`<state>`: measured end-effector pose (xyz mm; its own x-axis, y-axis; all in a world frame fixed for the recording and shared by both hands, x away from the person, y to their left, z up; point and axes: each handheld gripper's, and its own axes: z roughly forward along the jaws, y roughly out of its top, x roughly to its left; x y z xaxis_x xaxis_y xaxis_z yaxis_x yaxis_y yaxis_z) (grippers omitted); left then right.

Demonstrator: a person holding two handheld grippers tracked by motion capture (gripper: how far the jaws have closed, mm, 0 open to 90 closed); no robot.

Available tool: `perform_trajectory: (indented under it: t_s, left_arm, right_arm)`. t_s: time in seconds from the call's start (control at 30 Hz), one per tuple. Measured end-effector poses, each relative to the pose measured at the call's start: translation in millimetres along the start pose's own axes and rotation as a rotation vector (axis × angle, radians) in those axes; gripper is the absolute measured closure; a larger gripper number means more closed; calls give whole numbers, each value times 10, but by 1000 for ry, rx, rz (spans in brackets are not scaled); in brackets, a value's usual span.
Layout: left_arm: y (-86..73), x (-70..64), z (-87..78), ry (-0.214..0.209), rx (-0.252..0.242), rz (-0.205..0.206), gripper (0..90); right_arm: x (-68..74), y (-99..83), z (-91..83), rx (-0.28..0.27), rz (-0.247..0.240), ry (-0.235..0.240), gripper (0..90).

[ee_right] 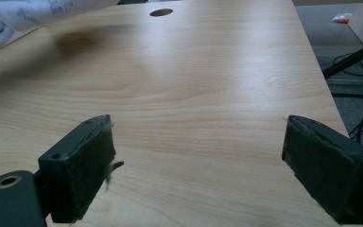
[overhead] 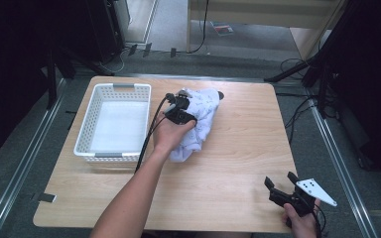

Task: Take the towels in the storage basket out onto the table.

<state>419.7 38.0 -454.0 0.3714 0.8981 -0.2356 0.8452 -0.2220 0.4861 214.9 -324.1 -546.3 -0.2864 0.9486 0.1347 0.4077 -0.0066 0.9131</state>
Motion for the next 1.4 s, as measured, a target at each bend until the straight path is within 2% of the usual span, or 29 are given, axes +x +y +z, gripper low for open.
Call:
perform_trajectory:
  t_s: [0.23,0.3,0.33,0.4,0.43,0.5,0.53,0.63,0.67,0.7,0.73,0.8,0.83,0.93,0.97,1.0,1.07,1.1,1.17,1.2,1.23,1.27,1.33,1.37,1.4]
  left_arm:
    - [-95,-88,211,-12,27,-1,643]
    - [-127,-106,260,-13,19,-13,611]
    - [-134,-106,277,-19,30,-26,556]
    - [-153,-120,306,-46,25,-23,426]
    - [-156,-123,294,-43,19,-29,319]
    - [-157,-126,276,-41,7,-38,204]
    - [-147,-108,233,-57,12,-41,150]
    - [-142,-94,174,-66,14,-39,100]
    - [-142,-73,135,-41,16,-37,80]
    - [-142,-73,135,-41,16,-37,63]
    - [-149,-37,115,-18,42,-33,36]
    - [-166,0,81,21,56,-33,3]
    - [-178,16,55,39,47,-31,0]
    - [-185,66,-12,55,45,-34,0]
    - [-191,109,-95,63,36,-34,0]
    - [-191,109,-95,63,36,-34,0]
    - [-207,199,-241,43,5,-41,0]
    - [-217,234,-294,47,-10,-46,0]
    - [-224,266,-333,48,-19,-49,0]
    - [-249,376,-453,51,-39,-62,0]
    - [-249,376,-453,51,-39,-62,0]
    - [-283,478,-555,51,-64,-77,0]
    - [-302,531,-605,52,-74,-83,0]
    - [-347,626,-708,52,-94,-90,0]
    - [-372,667,-754,58,-104,-96,0]
  right_arm:
    - [1,0,3,-2,-2,1,103]
    - [2,0,2,-1,-1,0,103]
    - [1,-1,0,-3,-2,0,103]
    - [2,-1,-1,-5,-2,0,103]
    - [2,-1,0,-4,-2,0,103]
    - [3,-1,0,-3,-2,0,103]
    - [3,0,1,-3,-2,0,103]
    - [5,0,2,-2,-1,0,103]
    - [5,-1,2,-3,-1,0,103]
    - [5,-1,2,-3,-2,0,103]
    - [4,-1,1,-2,-3,0,103]
    - [4,-1,1,-2,-3,0,103]
    - [4,-1,1,-3,-3,0,103]
    - [6,-1,2,-2,-3,-1,103]
    - [6,0,2,-1,-3,-2,103]
    - [6,0,2,-1,-3,-2,103]
    - [8,0,3,0,-3,-2,103]
    - [8,0,3,0,-2,-3,103]
    - [8,0,3,0,-3,-2,104]
    - [9,0,4,0,-4,-3,104]
    - [9,0,4,0,-4,-3,104]
    - [9,0,4,0,-4,-3,104]
    - [9,1,4,1,-4,-3,104]
    - [9,1,5,1,-5,-3,104]
    - [10,1,5,2,-4,-3,104]
